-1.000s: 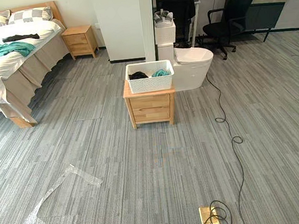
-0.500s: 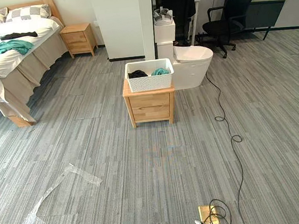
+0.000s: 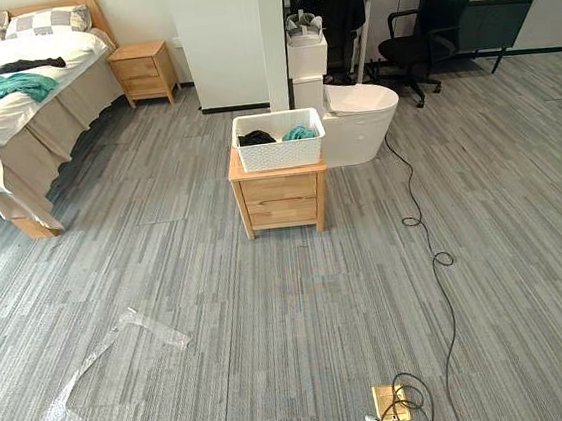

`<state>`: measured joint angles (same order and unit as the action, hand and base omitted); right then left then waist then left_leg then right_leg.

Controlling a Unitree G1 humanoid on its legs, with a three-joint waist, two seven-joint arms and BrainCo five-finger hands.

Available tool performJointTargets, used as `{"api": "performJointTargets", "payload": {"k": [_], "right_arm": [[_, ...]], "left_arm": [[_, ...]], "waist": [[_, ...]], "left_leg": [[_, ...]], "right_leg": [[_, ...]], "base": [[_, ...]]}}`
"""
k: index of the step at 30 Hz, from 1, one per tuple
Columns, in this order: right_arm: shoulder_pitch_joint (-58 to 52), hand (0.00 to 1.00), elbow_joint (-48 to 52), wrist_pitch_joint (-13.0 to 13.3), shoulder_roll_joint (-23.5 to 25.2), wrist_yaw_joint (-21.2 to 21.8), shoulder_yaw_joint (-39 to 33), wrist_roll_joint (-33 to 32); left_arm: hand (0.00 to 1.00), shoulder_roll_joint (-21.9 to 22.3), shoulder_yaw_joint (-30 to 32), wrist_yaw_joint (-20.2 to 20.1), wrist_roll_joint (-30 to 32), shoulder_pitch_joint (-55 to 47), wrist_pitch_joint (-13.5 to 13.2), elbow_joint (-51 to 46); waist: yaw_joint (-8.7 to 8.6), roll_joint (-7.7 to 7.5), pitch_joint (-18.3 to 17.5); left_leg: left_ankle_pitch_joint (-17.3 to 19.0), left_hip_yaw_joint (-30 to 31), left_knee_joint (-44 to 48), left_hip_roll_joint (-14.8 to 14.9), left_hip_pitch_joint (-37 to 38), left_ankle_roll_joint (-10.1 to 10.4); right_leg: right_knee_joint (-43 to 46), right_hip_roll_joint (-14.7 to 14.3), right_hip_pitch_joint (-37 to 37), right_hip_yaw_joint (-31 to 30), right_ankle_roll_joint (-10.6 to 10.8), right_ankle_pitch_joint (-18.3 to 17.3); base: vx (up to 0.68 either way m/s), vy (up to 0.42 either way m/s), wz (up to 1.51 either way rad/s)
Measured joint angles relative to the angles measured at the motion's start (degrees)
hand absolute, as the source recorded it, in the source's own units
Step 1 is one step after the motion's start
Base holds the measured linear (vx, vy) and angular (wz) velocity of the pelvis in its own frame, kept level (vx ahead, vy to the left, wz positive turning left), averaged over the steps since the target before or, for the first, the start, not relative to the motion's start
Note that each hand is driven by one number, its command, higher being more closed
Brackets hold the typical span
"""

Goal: Pick up the laundry basket with both hands and put the clothes into the washing machine.

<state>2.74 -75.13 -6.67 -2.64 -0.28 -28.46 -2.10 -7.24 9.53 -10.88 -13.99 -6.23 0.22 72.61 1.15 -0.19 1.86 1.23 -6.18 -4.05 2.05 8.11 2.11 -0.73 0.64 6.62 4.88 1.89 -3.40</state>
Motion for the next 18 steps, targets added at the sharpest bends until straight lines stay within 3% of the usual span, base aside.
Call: {"api": "performJointTargets", "payload": {"k": [5,6,8,9,11,12,13,14,15,16,18], "right_arm": [[0.61,0.00,-0.03,-0.20,0.05,0.04,-0.56,0.48],[0.86,0.00,-0.03,-0.22,0.12,0.03,-1.28,0.46],[0.60,0.00,0.23,-0.06,0.21,-0.01,-2.97,0.12],[0.60,0.00,0.31,0.02,0.18,-0.01,-3.68,-0.12],[0.57,0.00,2.51,0.03,0.24,-0.12,-6.64,-0.59],[-0.01,0.00,4.31,0.02,1.47,-0.24,-8.30,-1.48],[-0.88,0.00,4.30,0.16,3.18,-0.85,-9.20,-2.88],[-0.49,0.00,4.26,0.28,3.53,-1.08,-9.92,-3.64],[0.51,0.00,5.44,0.40,2.69,-1.06,-12.07,-4.78],[1.05,0.00,5.39,0.44,2.65,-1.08,-13.22,-5.23],[0.77,0.00,3.98,0.57,3.10,-1.23,-15.46,-6.86]], "left_arm": [[0.00,-0.22,0.04,-0.45,-0.11,0.41,0.63,0.09],[0.00,-0.30,0.04,-0.45,-0.13,0.65,0.66,0.10],[0.00,-0.35,-0.15,-1.07,-0.16,0.67,0.90,0.09],[0.00,-0.38,-0.16,-1.54,-0.25,0.76,1.05,0.06],[0.00,-0.96,-0.08,-2.14,-0.61,1.08,1.24,-0.12],[0.00,-1.93,0.24,-2.90,-0.70,1.06,1.25,-0.32],[0.00,-2.38,1.60,-2.99,-0.71,0.73,1.35,-0.27],[0.00,-2.79,3.00,-3.15,-0.73,0.82,1.57,-0.61],[0.00,-2.01,4.89,-2.75,-0.73,0.36,2.19,-1.12],[0.00,-1.91,6.04,-2.69,-1.15,-0.01,2.19,-1.16],[0.00,-1.79,6.17,-2.82,-1.33,0.06,2.22,-1.08]], "waist": [[0.06,0.20,0.78],[0.04,-0.51,1.81],[-0.36,-0.14,2.69],[-0.36,-0.13,2.95],[-0.20,-0.42,4.16],[-0.22,-2.32,4.40],[-0.85,-3.85,3.82],[-0.96,-4.75,4.13],[0.76,-4.08,6.49],[0.63,-4.06,6.90],[-0.53,-3.41,6.88]], "left_leg": [[0.00,-0.83,-0.04,-0.04,1.12,-0.03],[0.02,-0.80,0.19,-0.05,1.92,-0.05],[1.24,0.97,1.44,-0.07,2.28,-1.08],[1.87,1.60,1.77,-0.34,2.32,-1.58],[3.31,3.39,3.20,-2.00,1.63,-2.99],[3.63,4.82,2.84,-3.64,1.44,-3.47],[3.96,6.11,1.93,-5.68,2.31,-4.01],[5.65,5.94,6.87,-6.08,0.79,-5.37],[9.40,3.25,9.97,-5.00,1.96,-5.66],[10.19,3.42,9.27,-4.63,2.60,-6.76],[10.25,3.94,8.51,-2.59,2.82,-6.69]], "right_leg": [[0.72,-0.01,0.62,-0.83,0.44,0.34],[2.09,0.10,0.99,-0.33,1.03,-0.05],[12.40,1.13,-2.17,2.01,5.51,-3.20],[16.34,1.87,-3.64,3.10,5.89,-4.10],[32.96,5.29,-10.87,4.67,3.21,-5.21],[44.02,7.82,-17.01,4.77,-3.40,-3.29],[46.95,8.82,-20.08,4.16,-3.81,0.35],[48.53,10.40,-20.27,4.32,-3.01,-0.14],[51.17,11.50,-22.61,7.30,-2.18,-5.32],[48.35,11.93,-22.68,9.36,-1.84,-6.85],[34.79,10.93,-22.82,14.72,0.57,-7.25]], "base": [[-0.02,-0.004,-0.10],[-0.05,-0.006,0.03],[-0.11,0.000,0.23],[-0.13,0.034,0.39],[-0.12,0.035,0.53],[-0.08,-0.006,0.83],[0.09,0.018,0.84],[0.25,0.001,0.33],[0.29,0.024,-0.15],[0.21,-0.019,-0.23],[0.18,-0.030,0.01]]}}
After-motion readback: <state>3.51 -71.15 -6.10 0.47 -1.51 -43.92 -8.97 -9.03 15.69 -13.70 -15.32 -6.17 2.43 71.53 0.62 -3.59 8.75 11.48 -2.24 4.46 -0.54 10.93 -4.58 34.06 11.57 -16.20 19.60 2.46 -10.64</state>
